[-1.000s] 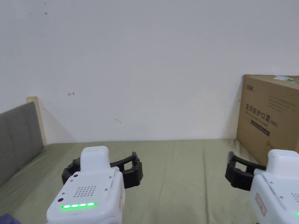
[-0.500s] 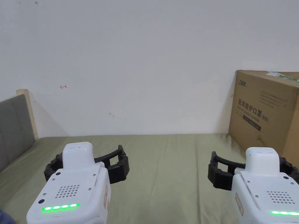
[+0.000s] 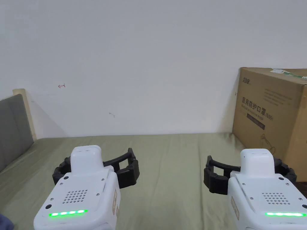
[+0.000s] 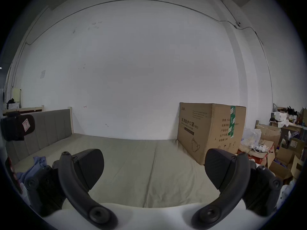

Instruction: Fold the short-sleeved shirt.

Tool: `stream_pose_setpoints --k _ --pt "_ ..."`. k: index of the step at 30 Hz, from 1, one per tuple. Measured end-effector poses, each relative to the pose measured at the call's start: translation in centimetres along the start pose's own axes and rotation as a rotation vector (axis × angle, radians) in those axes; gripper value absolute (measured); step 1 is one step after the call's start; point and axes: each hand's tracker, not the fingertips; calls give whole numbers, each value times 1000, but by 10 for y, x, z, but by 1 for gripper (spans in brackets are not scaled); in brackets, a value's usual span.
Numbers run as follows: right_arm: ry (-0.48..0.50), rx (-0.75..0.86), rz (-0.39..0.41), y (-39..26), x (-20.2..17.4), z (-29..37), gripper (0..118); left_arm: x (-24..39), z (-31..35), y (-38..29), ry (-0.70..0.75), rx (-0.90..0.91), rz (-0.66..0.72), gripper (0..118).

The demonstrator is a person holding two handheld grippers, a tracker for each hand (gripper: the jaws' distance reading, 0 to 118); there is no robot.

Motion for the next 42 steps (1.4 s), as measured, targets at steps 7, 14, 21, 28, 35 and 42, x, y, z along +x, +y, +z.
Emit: stream_pose_setpoints --k 7,14,21,28,35,42 --pt "5 -5 -21 0 -1 1 118 5 1 1 -17 -1 -34 115" --pt "-6 -28 -55 -2 4 0 118 8 2 2 -39 -6 -48 115" --pt "-23 -11 -21 -3 4 3 6 12 -5 0 -59 -111 -69 3" --pt "-19 -42 -70 -10 19 0 0 24 -3 -12 -85 -92 -125 0" --pt "-56 -35 -80 -14 17 1 0 15 -3 -12 -89 -120 -95 0" --pt "160 -129 -126 -9 -53 -18 0 -91 28 -7 82 -170 -80 0"
